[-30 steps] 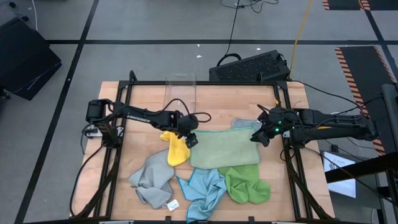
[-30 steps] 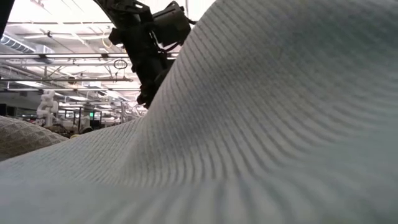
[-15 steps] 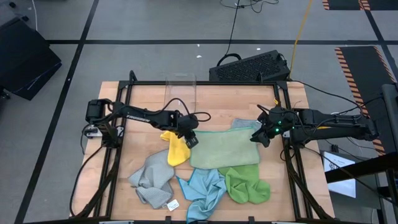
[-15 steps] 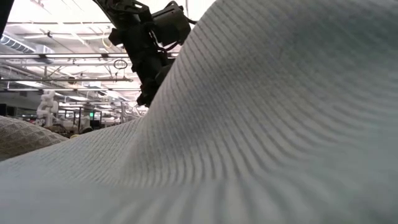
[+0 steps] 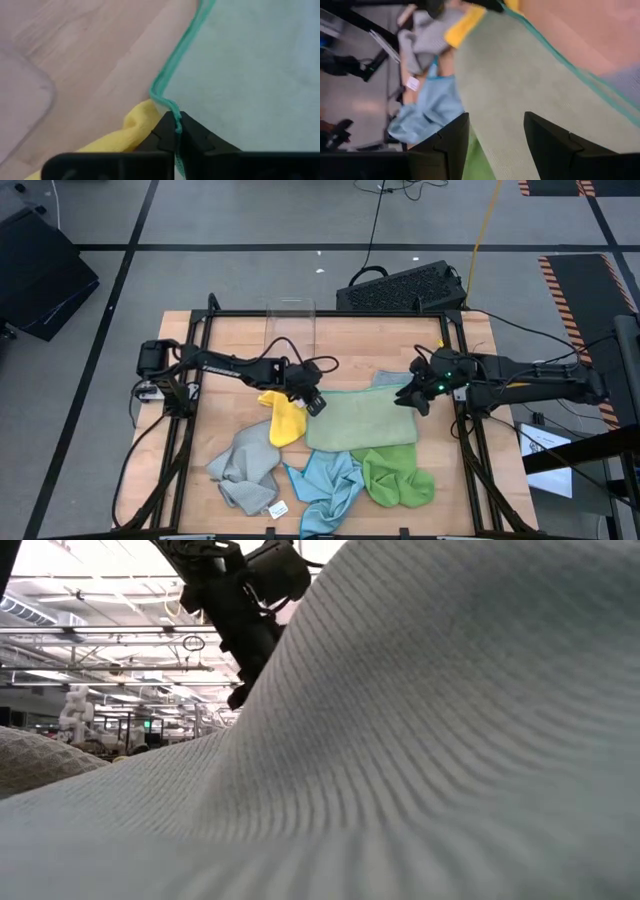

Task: Fold microfiber towels
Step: Fold the light green microfiber cloth

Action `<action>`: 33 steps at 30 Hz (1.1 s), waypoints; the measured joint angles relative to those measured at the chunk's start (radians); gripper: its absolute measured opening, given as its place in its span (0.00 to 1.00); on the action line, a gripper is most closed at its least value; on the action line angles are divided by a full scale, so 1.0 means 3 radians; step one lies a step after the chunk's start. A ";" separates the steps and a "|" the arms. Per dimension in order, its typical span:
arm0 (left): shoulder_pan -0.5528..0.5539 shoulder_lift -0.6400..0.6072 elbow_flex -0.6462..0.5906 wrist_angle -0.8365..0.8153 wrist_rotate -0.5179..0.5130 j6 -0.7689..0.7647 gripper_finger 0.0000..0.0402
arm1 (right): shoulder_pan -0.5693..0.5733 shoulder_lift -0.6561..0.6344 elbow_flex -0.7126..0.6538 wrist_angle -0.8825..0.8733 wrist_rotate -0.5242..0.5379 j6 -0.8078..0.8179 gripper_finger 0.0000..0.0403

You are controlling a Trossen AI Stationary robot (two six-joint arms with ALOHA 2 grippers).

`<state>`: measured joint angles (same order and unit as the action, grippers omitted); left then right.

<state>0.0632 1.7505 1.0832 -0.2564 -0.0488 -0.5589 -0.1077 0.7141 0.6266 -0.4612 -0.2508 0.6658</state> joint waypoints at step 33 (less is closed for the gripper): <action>-0.0593 -0.0169 0.0612 0.0067 -0.0513 -0.0152 0.03 | -0.0199 0.2765 0.0459 0.3216 -0.1073 -0.1364 0.52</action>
<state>-0.1146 1.6999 1.2667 -0.2364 -0.2027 -0.6044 -0.1675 1.5435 0.7642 0.5035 -0.5726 0.2567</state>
